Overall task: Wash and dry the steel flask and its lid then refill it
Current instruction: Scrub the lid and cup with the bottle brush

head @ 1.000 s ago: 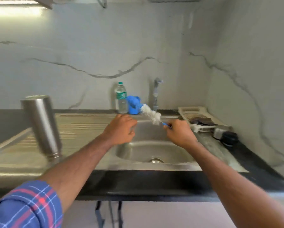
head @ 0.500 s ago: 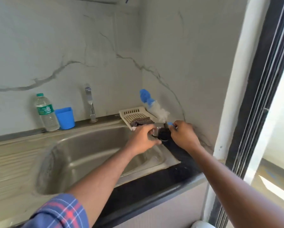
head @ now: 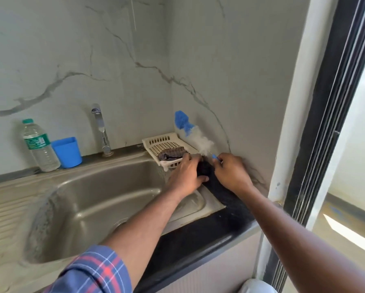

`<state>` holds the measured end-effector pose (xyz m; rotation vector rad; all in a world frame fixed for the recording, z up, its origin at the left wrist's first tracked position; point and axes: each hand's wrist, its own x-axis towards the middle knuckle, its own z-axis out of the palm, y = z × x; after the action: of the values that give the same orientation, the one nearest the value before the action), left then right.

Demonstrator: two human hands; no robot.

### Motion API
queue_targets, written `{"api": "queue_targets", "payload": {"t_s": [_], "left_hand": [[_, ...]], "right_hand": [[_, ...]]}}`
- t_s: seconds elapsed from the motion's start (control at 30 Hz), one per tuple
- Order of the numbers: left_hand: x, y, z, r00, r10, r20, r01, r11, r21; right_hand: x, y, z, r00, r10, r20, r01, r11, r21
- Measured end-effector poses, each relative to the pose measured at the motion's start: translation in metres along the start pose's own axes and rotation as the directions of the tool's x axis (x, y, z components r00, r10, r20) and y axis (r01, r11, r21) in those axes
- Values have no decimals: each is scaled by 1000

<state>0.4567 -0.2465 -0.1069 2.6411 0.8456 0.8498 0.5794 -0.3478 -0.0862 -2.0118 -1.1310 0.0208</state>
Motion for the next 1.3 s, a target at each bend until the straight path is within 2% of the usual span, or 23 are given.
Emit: {"api": "queue_targets", "payload": {"t_s": [0.07, 0.13, 0.2, 0.27, 0.3, 0.37, 0.43, 0.53, 0.7, 0.83, 1.07, 1.2, 1.3], "left_hand": [[-2, -5, -2, 999, 2, -48, -5, 998, -69], [-7, -12, -12, 990, -28, -139, -3, 976, -216], [-14, -26, -29, 967, -125, -223, 42, 938, -343], [-21, -52, -53, 931, -265, -250, 113, 863, -493], [-25, -67, -67, 911, -341, -234, 138, 784, -605], [-36, -101, -96, 859, -482, -171, 146, 551, -822], [-53, -136, -124, 812, -576, -93, 134, 340, -931], [-83, -180, -153, 745, -665, -51, 123, 212, -970], [-114, -227, -168, 638, -769, -49, 74, 124, -990], [-110, -247, -183, 585, -802, -121, -106, 73, -992], [-116, -268, -191, 590, -803, -82, -210, -54, -976], [-116, -266, -186, 634, -767, -95, -140, 6, -990], [-118, -265, -193, 603, -787, -130, -200, 8, -980]], "right_hand": [[-1, -2, 1, 1000, -17, -15, 17, 1000, 5], [-1, -7, 4, 999, -40, -33, 40, 999, 10], [-1, -14, 8, 996, -77, -40, 78, 997, 20], [-2, -24, 17, 987, -156, -43, 158, 987, 22], [-3, -30, 22, 978, -203, -36, 204, 979, 24], [-7, -45, 35, 950, -313, 9, 312, 950, 25], [-10, -62, 52, 903, -422, 75, 424, 906, -10], [-7, -85, 82, 862, -463, 207, 484, 873, -59], [12, -112, 122, 792, -508, 338, 517, 853, 71], [21, -123, 149, 723, -575, 383, 565, 811, 150], [34, -116, 179, 684, -591, 428, 562, 801, 207], [29, -120, 181, 679, -597, 427, 561, 797, 223], [26, -122, 182, 677, -591, 439, 551, 802, 229]]}}
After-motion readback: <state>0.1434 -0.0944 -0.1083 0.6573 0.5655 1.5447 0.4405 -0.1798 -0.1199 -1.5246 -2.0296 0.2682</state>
